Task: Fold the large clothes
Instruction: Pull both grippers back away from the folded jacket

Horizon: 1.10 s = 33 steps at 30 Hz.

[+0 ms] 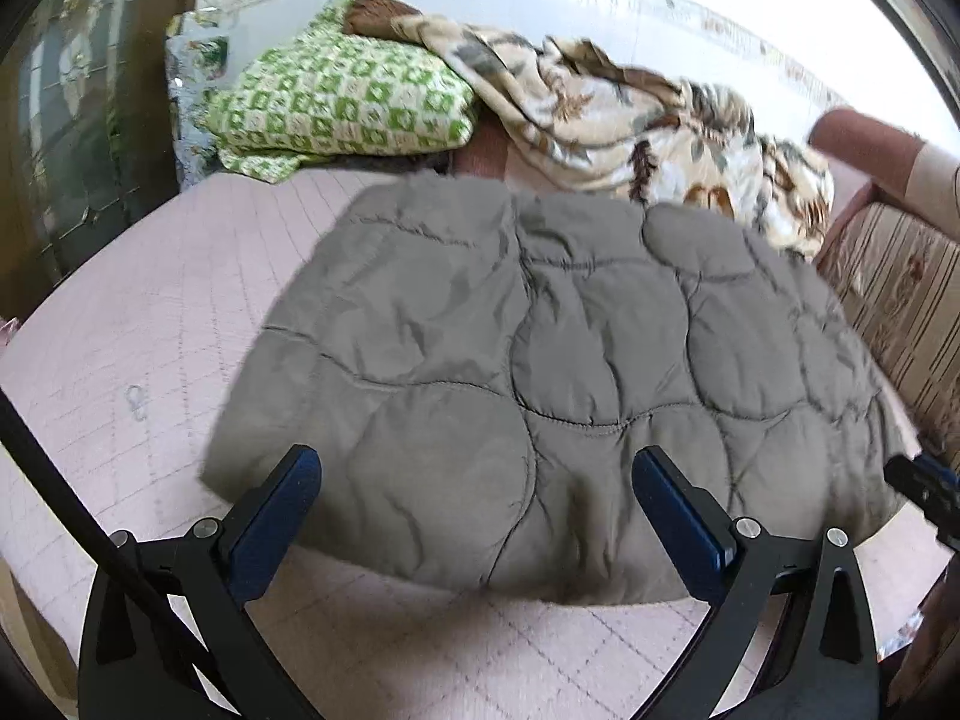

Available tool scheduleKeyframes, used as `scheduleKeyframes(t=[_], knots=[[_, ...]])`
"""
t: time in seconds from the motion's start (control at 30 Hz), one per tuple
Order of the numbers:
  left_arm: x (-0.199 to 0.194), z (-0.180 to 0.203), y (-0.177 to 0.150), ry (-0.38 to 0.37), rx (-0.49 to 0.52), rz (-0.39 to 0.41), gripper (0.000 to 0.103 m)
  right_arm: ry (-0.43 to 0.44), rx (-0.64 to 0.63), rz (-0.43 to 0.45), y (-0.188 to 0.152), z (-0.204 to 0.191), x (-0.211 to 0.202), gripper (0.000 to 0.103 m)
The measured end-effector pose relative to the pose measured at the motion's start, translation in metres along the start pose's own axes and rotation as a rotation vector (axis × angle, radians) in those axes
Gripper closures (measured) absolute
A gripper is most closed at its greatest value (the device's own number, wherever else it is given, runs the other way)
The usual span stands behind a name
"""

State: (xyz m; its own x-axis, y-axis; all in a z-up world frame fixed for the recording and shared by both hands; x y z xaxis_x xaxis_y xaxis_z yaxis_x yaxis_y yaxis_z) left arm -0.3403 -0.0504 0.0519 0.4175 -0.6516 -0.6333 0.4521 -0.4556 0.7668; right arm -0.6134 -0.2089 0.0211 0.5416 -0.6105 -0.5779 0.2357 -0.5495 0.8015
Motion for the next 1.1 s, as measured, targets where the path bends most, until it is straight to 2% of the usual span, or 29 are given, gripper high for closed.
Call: scheduleKeyframes(t=[0.13,0.3,0.43,0.57,0.67,0.73,0.83,1.0,1.1], knots=[[-0.026,-0.009,-0.003,0.0,-0.019,0.033,0.0,0.06,-0.01,0.042,-0.012,-0.013,-0.023,0.0],[-0.049,-0.017,-0.011,0.026,-0.019,0.024,0.0,0.098,-0.034,0.072,-0.028,-0.024,-0.041,0.001],[-0.057,-0.013,-0.017,0.095,0.035,-0.001,0.0,0.113,-0.051,0.091,-0.034,-0.028,-0.051,0.001],[-0.069,-0.001,-0.019,0.158,0.09,0.02,0.0,0.11,-0.085,0.101,-0.038,-0.034,-0.057,0.0],[-0.074,0.013,-0.021,0.149,0.154,0.031,0.0,0.103,-0.116,0.101,-0.042,-0.039,-0.058,0.0],[-0.071,0.022,-0.022,0.121,0.191,0.009,0.0,0.099,-0.13,0.099,-0.043,-0.042,-0.057,0.0],[-0.062,0.027,-0.023,0.101,0.198,-0.021,0.0,0.095,-0.123,0.086,-0.042,-0.04,-0.052,0.0],[-0.055,0.027,-0.023,0.137,0.201,-0.027,0.0,0.097,-0.091,0.074,-0.04,-0.035,-0.044,0.0],[-0.054,0.026,-0.022,0.132,0.201,-0.031,0.0,0.098,-0.093,0.065,-0.04,-0.037,-0.04,0.001]])
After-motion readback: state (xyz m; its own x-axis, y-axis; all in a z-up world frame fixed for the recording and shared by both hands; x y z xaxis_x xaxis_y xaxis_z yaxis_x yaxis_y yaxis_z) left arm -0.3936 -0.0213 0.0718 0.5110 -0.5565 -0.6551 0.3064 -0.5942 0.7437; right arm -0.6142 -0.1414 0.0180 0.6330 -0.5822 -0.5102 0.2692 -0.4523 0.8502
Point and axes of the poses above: each gripper's, at about its wrist camera, not at the fingertips, and x roughly the way its jaws point, z to its right, y to its top, the point moved 4 cm from there along x, roughly the way its jaws point, and after that the axes turned 2 degrees about y, right-handed, at the moved point
